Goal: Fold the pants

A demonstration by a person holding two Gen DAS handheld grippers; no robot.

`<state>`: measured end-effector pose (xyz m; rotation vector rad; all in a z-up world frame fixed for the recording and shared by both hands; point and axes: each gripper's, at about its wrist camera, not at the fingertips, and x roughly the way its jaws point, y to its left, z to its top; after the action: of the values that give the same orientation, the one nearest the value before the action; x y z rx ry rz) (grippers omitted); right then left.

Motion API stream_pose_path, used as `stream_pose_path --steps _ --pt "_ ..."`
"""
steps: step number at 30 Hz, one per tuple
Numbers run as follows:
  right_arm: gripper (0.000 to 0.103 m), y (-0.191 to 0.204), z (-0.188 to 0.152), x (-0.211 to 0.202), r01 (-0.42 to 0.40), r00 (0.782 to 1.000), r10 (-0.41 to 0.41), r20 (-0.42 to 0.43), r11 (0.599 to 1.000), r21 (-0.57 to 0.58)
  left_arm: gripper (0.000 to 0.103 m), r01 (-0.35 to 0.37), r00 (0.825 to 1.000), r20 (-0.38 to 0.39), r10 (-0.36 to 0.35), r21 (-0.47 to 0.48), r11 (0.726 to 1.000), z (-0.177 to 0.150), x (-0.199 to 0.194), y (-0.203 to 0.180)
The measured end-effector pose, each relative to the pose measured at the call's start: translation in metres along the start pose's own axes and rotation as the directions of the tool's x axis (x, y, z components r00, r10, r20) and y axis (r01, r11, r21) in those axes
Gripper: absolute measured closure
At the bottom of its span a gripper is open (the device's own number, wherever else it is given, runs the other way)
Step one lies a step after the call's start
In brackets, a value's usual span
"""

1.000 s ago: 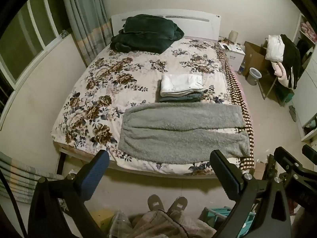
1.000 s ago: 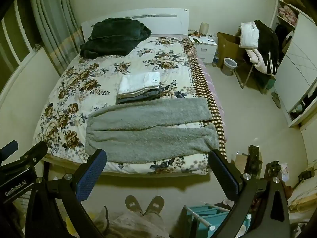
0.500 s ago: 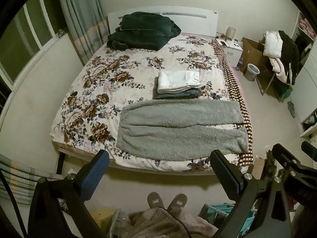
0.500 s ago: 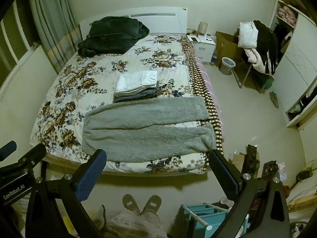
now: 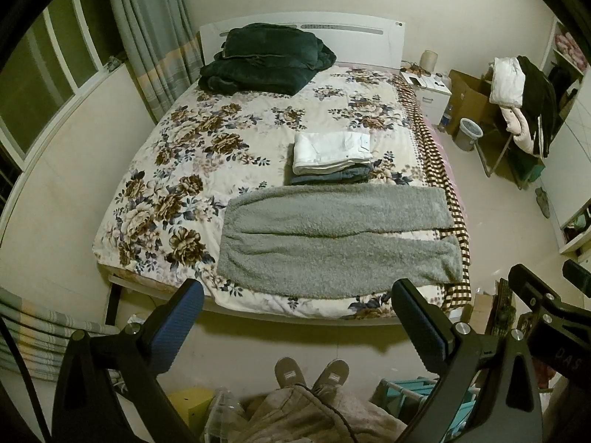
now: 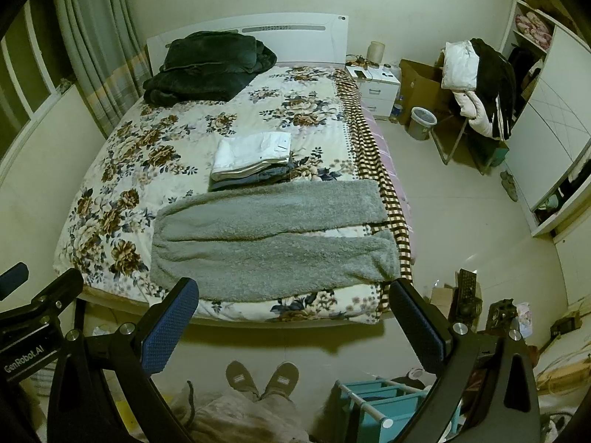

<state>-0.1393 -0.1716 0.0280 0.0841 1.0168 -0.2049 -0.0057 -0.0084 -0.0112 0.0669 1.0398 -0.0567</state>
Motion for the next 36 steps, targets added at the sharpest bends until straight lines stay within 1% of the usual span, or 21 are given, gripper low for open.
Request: stream_pose_path --steps 36 --pt "0.0 -0.0054 -0.0019 -0.0032 0.001 1.0 -0.001 -0.001 1.0 -0.001 0.0 0.001 1.0 -0.001 -0.001 0.001 1.0 -0.0015 -0.0024 -0.0034"
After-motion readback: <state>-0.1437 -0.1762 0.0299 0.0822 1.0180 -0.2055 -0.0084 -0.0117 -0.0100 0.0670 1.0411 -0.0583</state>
